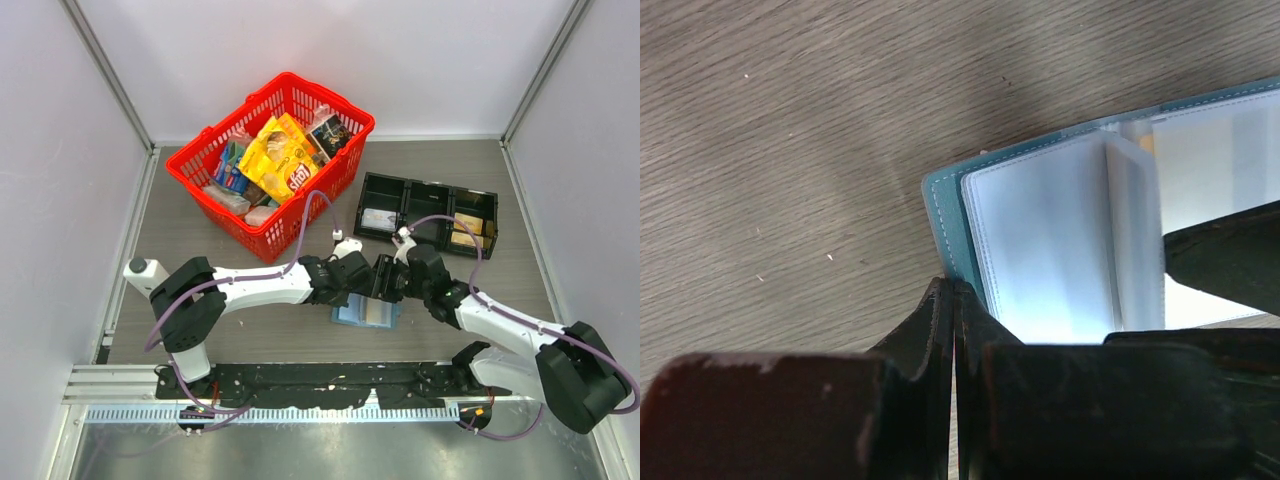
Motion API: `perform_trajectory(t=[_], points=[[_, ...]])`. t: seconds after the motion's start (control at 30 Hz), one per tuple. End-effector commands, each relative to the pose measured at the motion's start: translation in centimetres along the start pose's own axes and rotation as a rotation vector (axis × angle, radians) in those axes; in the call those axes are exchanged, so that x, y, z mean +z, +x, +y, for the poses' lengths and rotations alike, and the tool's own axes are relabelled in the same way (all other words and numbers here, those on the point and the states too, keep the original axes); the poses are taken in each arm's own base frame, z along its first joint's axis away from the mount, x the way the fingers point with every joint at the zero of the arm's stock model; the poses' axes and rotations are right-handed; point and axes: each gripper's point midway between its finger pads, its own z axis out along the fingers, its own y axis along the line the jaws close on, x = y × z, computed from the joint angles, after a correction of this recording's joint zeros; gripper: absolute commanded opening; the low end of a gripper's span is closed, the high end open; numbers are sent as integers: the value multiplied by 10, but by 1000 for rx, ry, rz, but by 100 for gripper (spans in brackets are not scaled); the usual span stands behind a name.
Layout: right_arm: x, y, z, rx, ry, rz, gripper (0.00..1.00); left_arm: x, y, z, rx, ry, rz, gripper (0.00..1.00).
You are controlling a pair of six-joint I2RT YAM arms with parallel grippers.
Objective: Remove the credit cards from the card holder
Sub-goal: Remove the credit card from the card holder.
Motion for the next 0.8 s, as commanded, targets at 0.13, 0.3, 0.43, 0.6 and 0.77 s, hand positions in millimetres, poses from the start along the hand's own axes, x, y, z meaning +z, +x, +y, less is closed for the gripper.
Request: perform_trajectory(t=[0.13, 0.3, 0.43, 0.6, 0.77], points=[[9, 2, 5, -8, -54, 8, 49, -9, -11, -3, -57, 39, -49, 4], [17, 10, -3, 11, -42, 47, 50, -14, -13, 5, -101, 40, -69, 9], [15, 3, -2, 5, -31, 9, 49, -28, -21, 8, -131, 57, -107, 18], [8, -4, -14, -19, 18, -34, 49, -50, -35, -1, -153, 127, -139, 25], [5, -1, -23, 10, 5, -40, 46, -66, -48, -28, -153, 264, -144, 27]])
